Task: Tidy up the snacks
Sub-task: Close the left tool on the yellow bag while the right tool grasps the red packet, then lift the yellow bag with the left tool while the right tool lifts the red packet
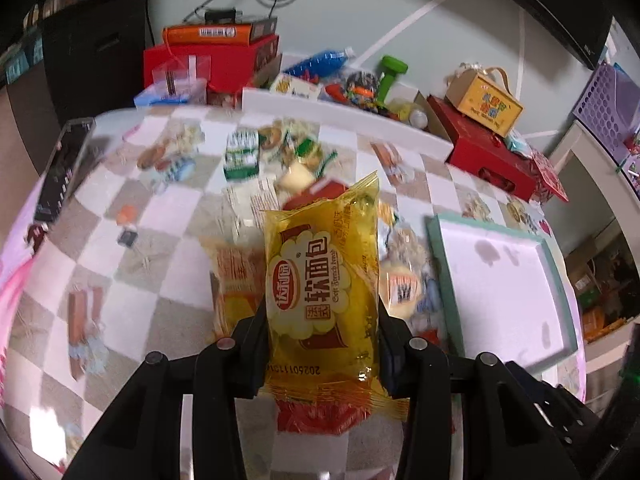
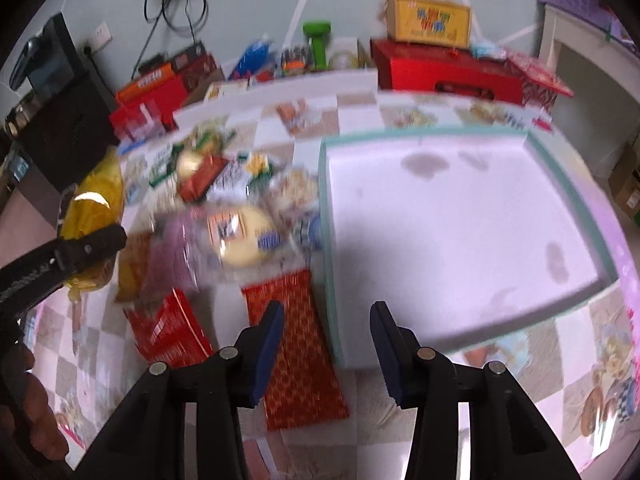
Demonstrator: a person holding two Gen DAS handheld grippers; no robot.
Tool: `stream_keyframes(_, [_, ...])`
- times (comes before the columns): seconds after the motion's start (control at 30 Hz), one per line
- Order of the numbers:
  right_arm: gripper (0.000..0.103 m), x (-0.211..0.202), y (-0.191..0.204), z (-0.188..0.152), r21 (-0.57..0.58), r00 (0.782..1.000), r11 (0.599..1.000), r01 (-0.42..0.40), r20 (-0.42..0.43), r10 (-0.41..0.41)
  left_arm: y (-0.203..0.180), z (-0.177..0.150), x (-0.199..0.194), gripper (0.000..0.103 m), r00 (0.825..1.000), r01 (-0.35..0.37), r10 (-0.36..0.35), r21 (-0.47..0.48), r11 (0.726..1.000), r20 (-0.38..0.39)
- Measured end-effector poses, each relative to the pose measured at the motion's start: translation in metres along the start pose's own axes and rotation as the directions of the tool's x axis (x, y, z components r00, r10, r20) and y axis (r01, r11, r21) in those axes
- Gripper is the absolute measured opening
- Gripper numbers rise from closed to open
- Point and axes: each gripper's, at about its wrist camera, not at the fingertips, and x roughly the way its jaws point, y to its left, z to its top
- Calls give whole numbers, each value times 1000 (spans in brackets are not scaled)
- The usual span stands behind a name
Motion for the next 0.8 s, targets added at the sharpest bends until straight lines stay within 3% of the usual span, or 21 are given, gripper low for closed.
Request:
stream_keyframes(0.4, [49,26,43,-15,-133,998,990,-40,-58,32,49,-22,14,45,998,-45,42,-103,994,-37])
stream_keyframes(0.53, [59,35,41,-16,-122,997,992,-29,-74,20,62,-24,17,45,997,-62,56,-134,989,-48])
stream_keyframes(0.8, [64,42,47,-16,-152,997,988,-5,-72,-6,66,-26,21,45,996,-71,64,-138,988,-56])
